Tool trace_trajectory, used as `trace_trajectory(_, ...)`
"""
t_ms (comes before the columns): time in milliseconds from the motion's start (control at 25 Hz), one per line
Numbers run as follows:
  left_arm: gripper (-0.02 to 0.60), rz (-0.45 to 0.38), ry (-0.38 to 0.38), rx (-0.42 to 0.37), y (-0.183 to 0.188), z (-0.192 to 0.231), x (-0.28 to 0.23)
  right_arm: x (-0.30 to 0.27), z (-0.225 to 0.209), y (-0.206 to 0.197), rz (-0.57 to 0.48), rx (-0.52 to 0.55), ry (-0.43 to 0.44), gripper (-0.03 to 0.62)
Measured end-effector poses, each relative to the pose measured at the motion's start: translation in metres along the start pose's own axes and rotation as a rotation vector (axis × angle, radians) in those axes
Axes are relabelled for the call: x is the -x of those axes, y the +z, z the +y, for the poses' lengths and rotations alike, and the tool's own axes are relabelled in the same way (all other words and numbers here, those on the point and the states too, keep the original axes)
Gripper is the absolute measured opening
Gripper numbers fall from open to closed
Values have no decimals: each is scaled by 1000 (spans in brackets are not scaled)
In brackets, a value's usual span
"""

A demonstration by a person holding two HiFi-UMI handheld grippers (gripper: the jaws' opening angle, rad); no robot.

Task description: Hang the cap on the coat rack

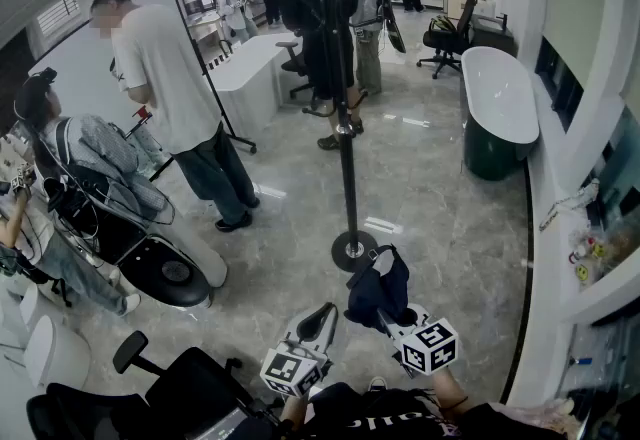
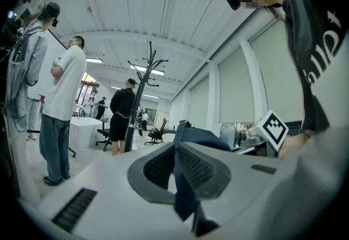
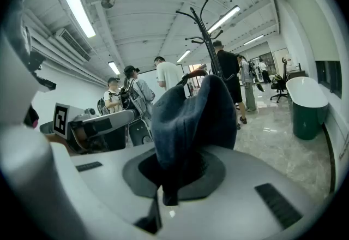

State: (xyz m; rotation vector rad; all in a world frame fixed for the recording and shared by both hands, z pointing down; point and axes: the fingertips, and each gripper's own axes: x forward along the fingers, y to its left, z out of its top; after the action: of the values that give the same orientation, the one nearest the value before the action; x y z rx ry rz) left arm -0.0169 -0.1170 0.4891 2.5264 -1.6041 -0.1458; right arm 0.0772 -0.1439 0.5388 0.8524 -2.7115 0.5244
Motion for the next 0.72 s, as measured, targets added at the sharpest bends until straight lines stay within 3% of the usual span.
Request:
trace_trajectory(280,23,44,-9,14,-2,-2,-25,-14,-25,9,19,28,10,29)
trace_trajectory(720,23,14,-56,-25,23,96,-80,-106,-46,82,-32,82,-28,29)
